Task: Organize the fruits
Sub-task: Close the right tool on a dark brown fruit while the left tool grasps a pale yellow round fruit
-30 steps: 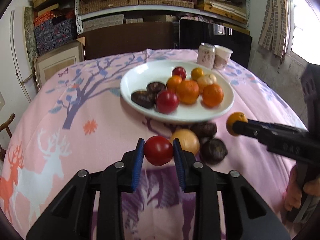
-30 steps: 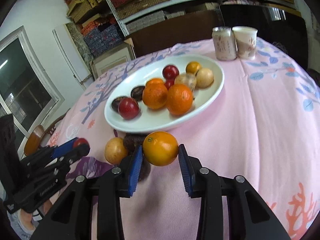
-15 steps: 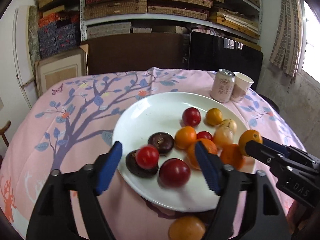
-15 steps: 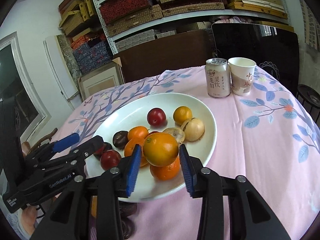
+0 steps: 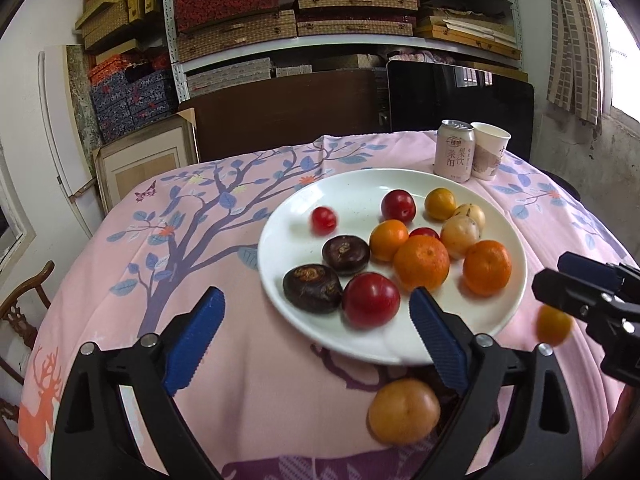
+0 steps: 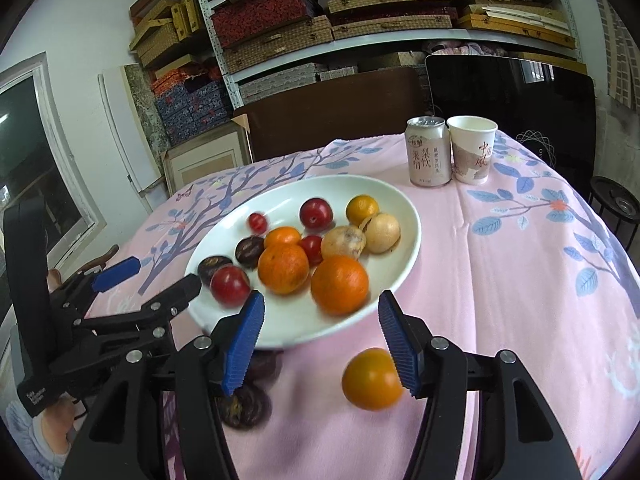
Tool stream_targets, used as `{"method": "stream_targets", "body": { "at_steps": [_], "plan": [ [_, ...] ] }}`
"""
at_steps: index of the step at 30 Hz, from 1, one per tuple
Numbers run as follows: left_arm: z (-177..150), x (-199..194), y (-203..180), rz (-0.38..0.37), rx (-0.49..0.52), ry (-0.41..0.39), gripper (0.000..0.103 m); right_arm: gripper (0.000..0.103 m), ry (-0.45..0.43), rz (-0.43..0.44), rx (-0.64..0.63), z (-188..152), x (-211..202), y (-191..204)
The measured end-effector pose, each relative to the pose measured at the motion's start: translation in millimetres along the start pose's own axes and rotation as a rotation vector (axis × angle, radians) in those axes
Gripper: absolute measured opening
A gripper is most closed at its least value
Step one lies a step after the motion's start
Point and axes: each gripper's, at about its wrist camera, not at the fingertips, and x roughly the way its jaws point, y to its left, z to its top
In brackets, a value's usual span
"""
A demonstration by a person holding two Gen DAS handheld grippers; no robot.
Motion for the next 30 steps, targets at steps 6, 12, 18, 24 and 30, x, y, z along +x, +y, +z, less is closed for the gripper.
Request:
{"method": "stream_targets", "body": {
  "at_steps": [6, 12, 18, 24, 30],
  "plan": [
    [-14.2, -15.5, 10.5, -0.008, -0.024, 0.006, 0.092, 0.061, 0.064, 0.032, -0.101, -26.9, -8.6, 24.4],
    [-34.1, -20.2, 10.3, -0.054, -0.006, 0.060, 0.092, 0.061, 0.136, 0.081, -0.138, -45.8, -8.7, 33.6],
    [-41.1, -16.8, -3.4, -0.137, 0.015, 0.095, 0.092, 0.061, 0.190, 0.086, -0.218, -57.2, 1.0, 52.0],
    [-48.2, -2.0, -14.4, -0.162, 0.040, 0.167, 0.089, 0.060, 0.264, 0.084, -0.242, -57.5, 20.6, 60.1],
    [-48.8, 9.0, -9.9, -0.191, 0.004, 0.207, 0.087, 0.058, 0.277, 0.055, -0.281, -56.1, 28.7, 68.3]
  ]
}}
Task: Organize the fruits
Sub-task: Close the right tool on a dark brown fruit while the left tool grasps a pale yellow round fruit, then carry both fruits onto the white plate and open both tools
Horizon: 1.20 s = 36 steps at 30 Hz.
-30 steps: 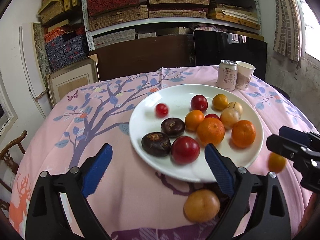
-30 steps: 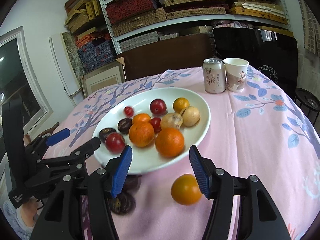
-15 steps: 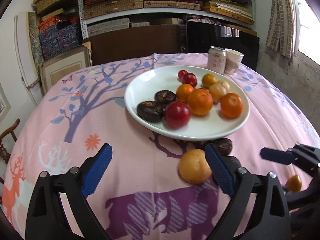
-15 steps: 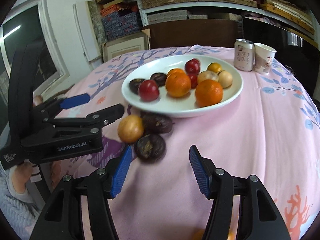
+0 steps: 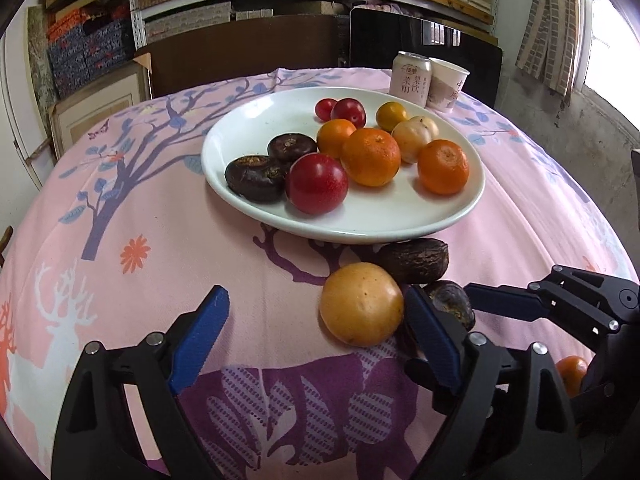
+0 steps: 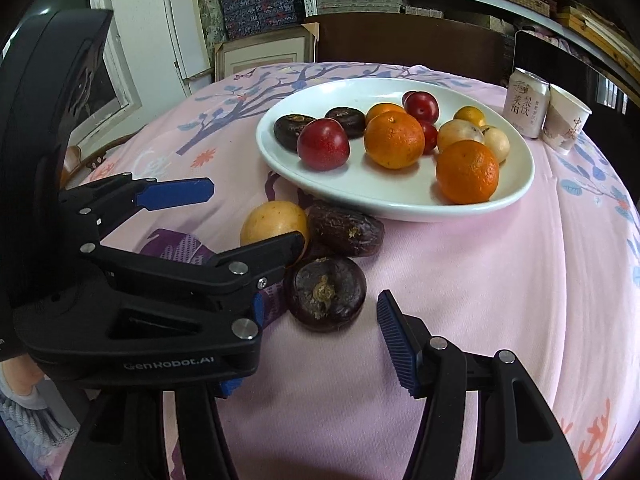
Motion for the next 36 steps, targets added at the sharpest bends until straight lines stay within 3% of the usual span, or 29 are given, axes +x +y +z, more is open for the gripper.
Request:
{"method": "stream_targets", "body": {
  "at_steps": [3, 7, 8, 9, 10, 13, 18, 22, 25, 27, 31, 36],
  "plan": [
    [3.4, 6.5, -1.2, -0.010, 0.001, 0.016, 0.082, 0.044, 0.003, -0.038, -0.015, 1.5, 1.3, 0.9],
    [7.4, 9.6, -7.9, -0.031, 0.022, 0.016, 0.076, 0.042, -0.004, -0.053, -0.016, 1.0, -0.9, -2.4],
    [7.2, 8.3, -10.1, -0.050, 0.032, 0.013, 0.065, 0.042, -0.005, -0.047, -0.017, -0.3, -2.8, -3.4],
    [6.5, 6.1, -13.1, -0.082, 0.041, 0.012, 0.047, 0.042, -0.008, -0.048, -0.019, -1.8, -4.5, -4.2],
    [5.9, 4.6, -16.1, -0.096, 0.047, 0.013, 0.043, 0.042, -0.014, -0.055, -0.023, -4.2, -8.0, -4.9],
    [3.5, 3.5, -22.7, -0.076, 0.073, -0.001, 0.042, 0.042, -0.032, -0.059, -0.013, -10.4, -19.3, -9.1],
    [1.8, -7.9, -12.4, -0.088, 0.023, -0.018, 0.042, 0.042, -0.075, -0.074, 0.036, -15.8, -34.2, -21.6],
    [7.6, -30.6, -9.4, -0.066, 0.016, -0.072, 0.042, 0.042, -0.146, -0.025, 0.111, -13.5, -56.1, -36.7],
    [31.7, -35.3, -12.0, -0.023, 0.024, -0.108, 0.042, 0.042, -0.191, 0.005, 0.174, 10.2, -66.7, -51.9],
    [52.5, -28.7, -13.9, 0.004, 0.026, -0.116, 0.042, 0.042, -0.206, -0.031, 0.175, 33.4, -65.2, -59.8],
    [81.4, 3.5, -10.5, 0.041, -0.012, -0.084, 0.042, 0.042, -0.193, -0.080, 0.189, 68.3, -43.9, -76.2],
    [103.7, 30.2, -2.7, 0.035, -0.044, -0.080, 0.042, 0.042, -0.169, -0.088, 0.215, 90.4, -9.7, -90.8]
  ]
}}
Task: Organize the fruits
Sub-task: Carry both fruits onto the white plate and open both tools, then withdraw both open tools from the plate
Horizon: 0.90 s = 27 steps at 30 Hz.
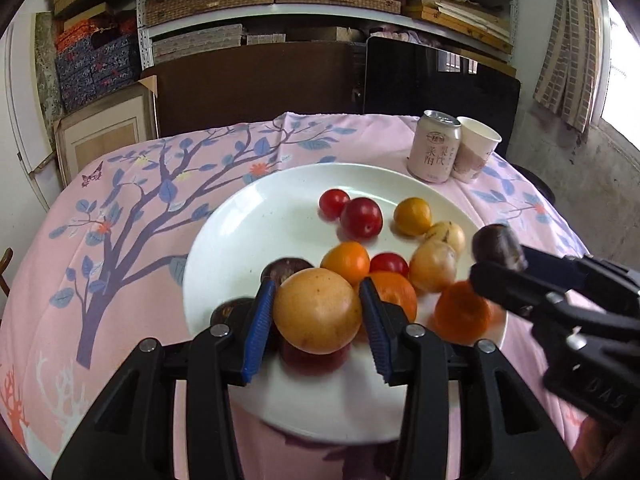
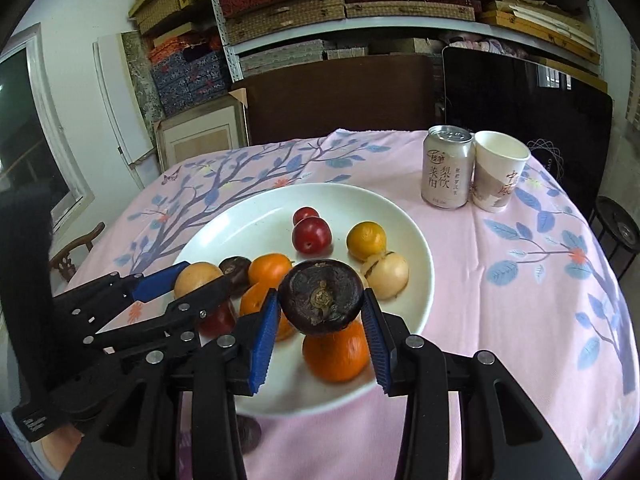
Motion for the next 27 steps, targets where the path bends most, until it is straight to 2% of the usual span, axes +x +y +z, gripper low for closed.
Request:
{"method": "stream_targets", "body": {
  "at_steps": [4, 6, 8, 9, 13, 16, 20, 23, 27],
  "plan": [
    [11.6, 12.8, 2.1, -0.002, -0.010, -0.001, 0.046, 0.043, -0.015, -0.026, -0.012, 4.6, 9.2, 2.7],
    [14.2, 13.7, 4.6, 0.031, -0.031, -0.019, 0.069, 0.049, -0.022, -0.030, 0.019, 5.6, 9.4, -3.2],
    [14.0, 11.3, 10.0, 0.034, -0.069, -0.033, 0.083, 0.066, -0.028, -0.027, 0.058, 4.8, 6.9, -11.0],
    [12.8, 9.6, 12.1, 0.027, -0.086, -0.034, 0.089, 0.067, -0.028, -0.026, 0.070, 4.0, 5.5, -14.0],
    [8.1, 0.1, 8.7, 0.049, -0.087, -0.022, 0.090, 0.067, -0.024, -0.016, 0.083, 0.7, -3.0, -14.6],
    [3.8, -13.5, 4.2, 0.079, -0.085, -0.030, 0.094, 0.073, -0.025, -0.032, 0.079, -4.2, -15.2, -12.8],
    [-1.7, -25.8, -1.9, 0.062, -0.085, -0.021, 0.098, 0.094, -0.060, -0.126, 0.084, -12.0, -37.3, -16.5],
    [-7.7, -34.2, -11.8, 0.062, -0.065, -0.025, 0.098, 0.096, -0.101, -0.155, 0.107, -16.4, -51.8, -21.8],
    [-12.2, -38.1, -27.5, 0.061, -0.025, -0.022, 0.098, 0.098, -0.128, -0.152, 0.120, -18.9, -59.4, -22.7]
  ]
}}
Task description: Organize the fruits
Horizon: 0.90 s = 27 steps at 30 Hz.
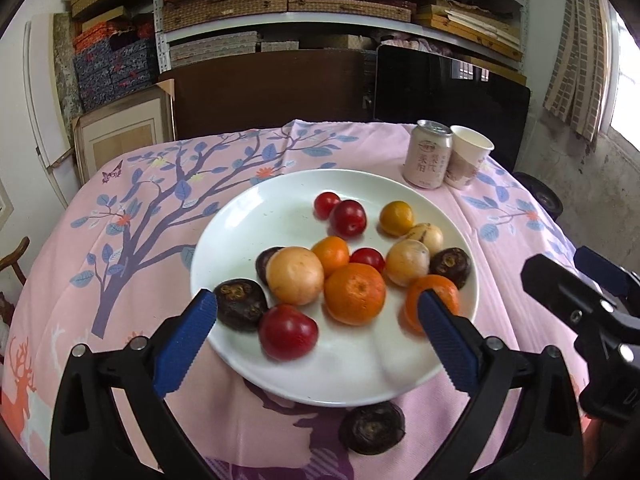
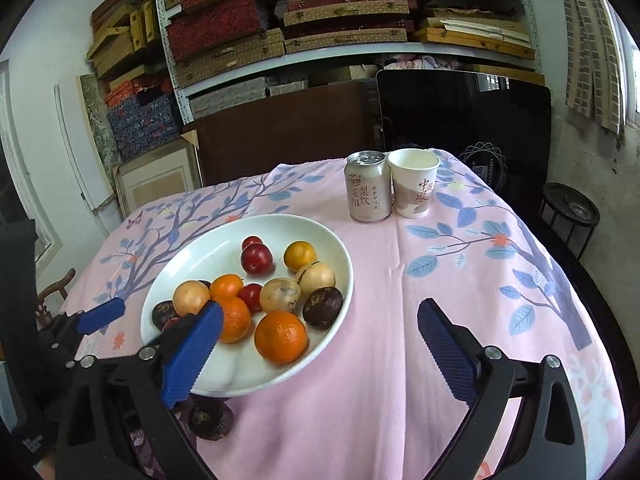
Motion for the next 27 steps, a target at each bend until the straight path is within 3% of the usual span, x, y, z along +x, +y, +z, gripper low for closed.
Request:
{"method": "stream_targets", "body": {
  "at_steps": [7, 15, 27],
  "plan": [
    [-3.4, -11.4, -10.4, 0.017, 0.028, -0.021, 0.098, 0.099, -0.005, 0.017, -0.071, -0.8, -9.9, 19.1],
    [-1.7, -4.6, 5.2, -0.006, -0.022, -0.001, 0.098, 0.099, 0.007, 0.024, -0.010, 4.8, -6.7, 13.6],
    [3.0, 2.9, 21.7, -0.007, -0.059, 0.015, 0.098, 0.099, 0.034, -0.014, -0.028, 10.4, 5.8, 22.4]
  ]
}}
